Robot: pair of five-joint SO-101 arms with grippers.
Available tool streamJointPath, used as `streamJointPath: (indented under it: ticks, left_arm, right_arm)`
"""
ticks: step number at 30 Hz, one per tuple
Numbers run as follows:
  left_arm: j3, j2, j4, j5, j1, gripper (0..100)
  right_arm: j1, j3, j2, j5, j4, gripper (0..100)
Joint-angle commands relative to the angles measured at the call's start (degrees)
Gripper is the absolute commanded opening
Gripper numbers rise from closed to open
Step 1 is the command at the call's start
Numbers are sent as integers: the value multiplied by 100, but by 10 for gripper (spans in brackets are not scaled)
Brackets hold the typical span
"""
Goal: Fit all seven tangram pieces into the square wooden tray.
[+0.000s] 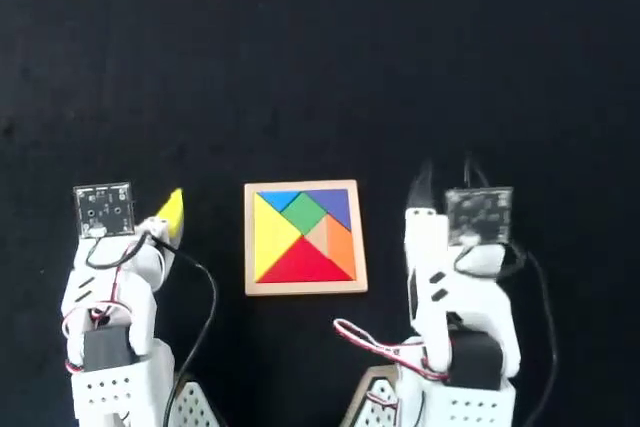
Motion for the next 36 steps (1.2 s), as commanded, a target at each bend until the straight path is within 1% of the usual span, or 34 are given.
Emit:
streamJointPath:
  ticks: [1,4,8,11,14,16,17,19,22,28,36]
  left_arm:
    - [136,-53,457,35,-40,279]
    - [127,-53,914,53,-75,280]
    - [127,-53,1248,62,-48,280]
    - [127,-53,1662,62,-48,282]
    - [127,-53,2338,62,-40,282]
    - [127,-62,2725,70,-57,278]
    - [127,-53,2673,70,-101,278]
    - [127,-53,2690,70,-136,278]
    - [127,-53,2690,70,57,278]
    - [127,-53,2690,62,954,278]
    - [127,-53,2690,44,936,278]
  right_arm:
    - [114,145,-295,-1398,791,160]
    - [158,611,-295,-1785,1125,160]
    - [114,1332,-295,-1785,1090,160]
    - [149,1402,-286,-1785,1046,160]
    - [105,1402,-286,-1758,1407,160]
    - [-88,1402,-286,-1371,1925,160]
    - [-299,1393,-286,-1073,2224,156]
    - [-607,1402,-242,-536,2163,156]
    - [-686,1402,-268,-26,2189,156]
    - [-686,1402,-268,0,2189,156]
    - [-659,1402,-268,18,2189,157]
